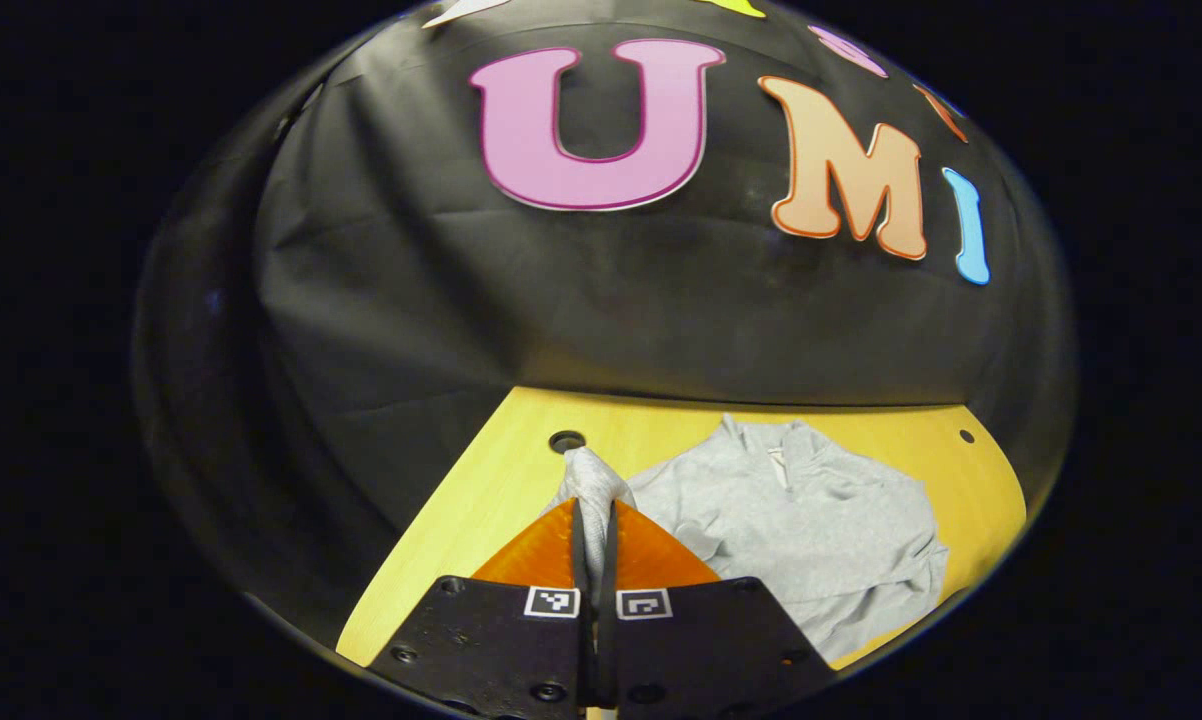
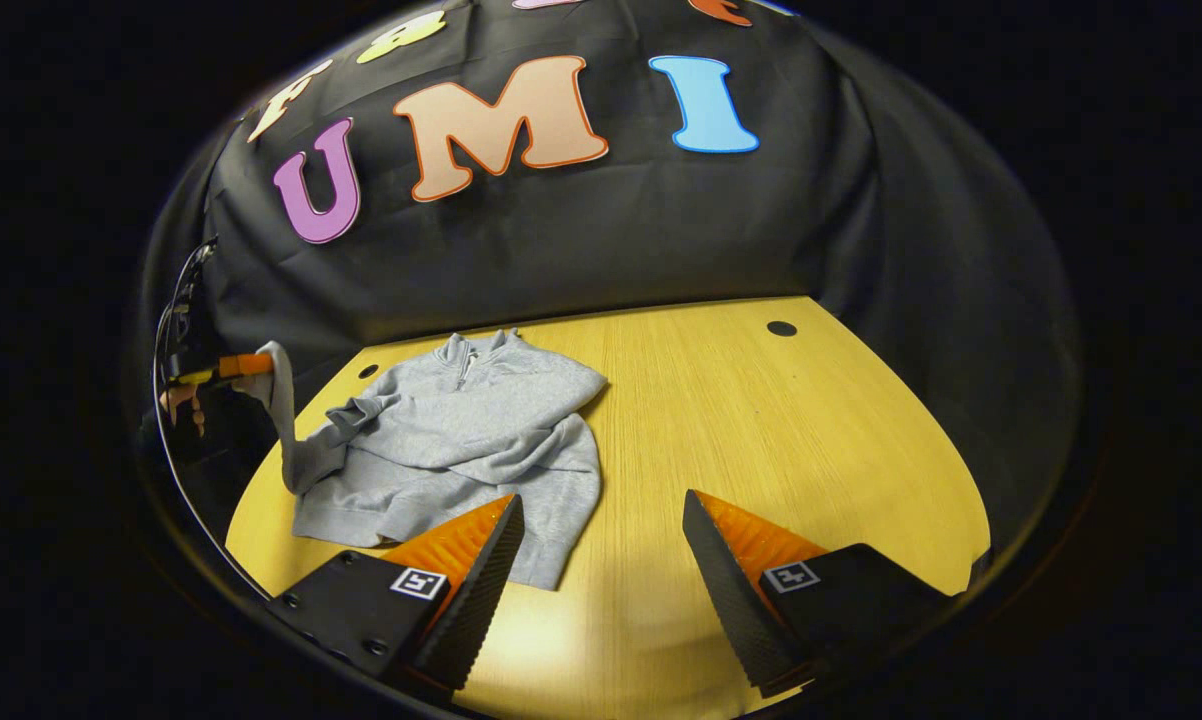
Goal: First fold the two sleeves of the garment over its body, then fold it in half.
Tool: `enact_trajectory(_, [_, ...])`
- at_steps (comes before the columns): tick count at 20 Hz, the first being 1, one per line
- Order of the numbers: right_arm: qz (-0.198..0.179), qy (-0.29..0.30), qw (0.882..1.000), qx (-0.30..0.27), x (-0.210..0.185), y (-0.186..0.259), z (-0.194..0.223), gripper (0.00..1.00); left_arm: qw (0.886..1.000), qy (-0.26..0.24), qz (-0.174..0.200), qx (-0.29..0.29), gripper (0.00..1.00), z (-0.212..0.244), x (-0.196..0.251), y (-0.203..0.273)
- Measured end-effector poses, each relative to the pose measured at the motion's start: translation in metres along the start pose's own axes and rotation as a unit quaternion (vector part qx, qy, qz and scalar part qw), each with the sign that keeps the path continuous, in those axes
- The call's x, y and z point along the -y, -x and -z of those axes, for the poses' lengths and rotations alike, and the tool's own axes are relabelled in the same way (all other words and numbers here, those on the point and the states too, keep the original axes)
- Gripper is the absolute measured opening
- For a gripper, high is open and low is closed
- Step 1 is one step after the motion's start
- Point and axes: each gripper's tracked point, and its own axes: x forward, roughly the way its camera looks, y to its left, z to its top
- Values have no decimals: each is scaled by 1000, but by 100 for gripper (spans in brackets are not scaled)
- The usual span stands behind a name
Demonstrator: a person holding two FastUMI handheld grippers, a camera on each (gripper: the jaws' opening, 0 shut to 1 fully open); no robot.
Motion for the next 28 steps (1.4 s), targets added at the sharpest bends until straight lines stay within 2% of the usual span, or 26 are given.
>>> enact_trajectory(5, [6, 11, 1000, -6, 10, 12, 9, 99, 998, -34, 50, 15, 0, -26, 67, -20])
enact_trajectory(9, [5, 9, 1000, -14, 13, 16, 16, 99, 994, -51, 99, 16, 0, -35, 139, -36])
enact_trajectory(13, [6, 5, 1000, -19, 22, 18, 21, 96, 985, -75, 152, 14, 0, -35, 213, -36])
enact_trajectory(14, [7, 3, 1000, -20, 24, 19, 24, 99, 983, -83, 164, 14, 0, -35, 232, -36])
enact_trajectory(16, [10, 0, 1000, -23, 31, 21, 28, 96, 978, -94, 184, 12, 0, -30, 265, -35])
enact_trajectory(17, [12, -3, 1000, -25, 34, 22, 31, 99, 976, -99, 193, 8, 0, -27, 280, -35])
enact_trajectory(20, [18, -10, 999, -25, 44, 28, 35, 99, 972, -110, 205, -10, 0, -12, 311, -34])
enact_trajectory(21, [21, -11, 999, -26, 48, 30, 37, 96, 971, -113, 208, -14, 0, -8, 321, -35])
enact_trajectory(22, [22, -12, 999, -27, 53, 30, 39, 99, 971, -114, 208, -21, 0, -2, 327, -36])
enact_trajectory(24, [24, -15, 999, -28, 60, 32, 41, 99, 972, -114, 204, -39, 0, 12, 334, -40])
enact_trajectory(26, [24, -18, 999, -29, 66, 30, 42, 99, 969, -99, 218, -67, 0, 32, 344, -45])
enact_trajectory(28, [20, -21, 999, -31, 70, 28, 43, 99, 965, -71, 237, -92, 4, 49, 355, -43])
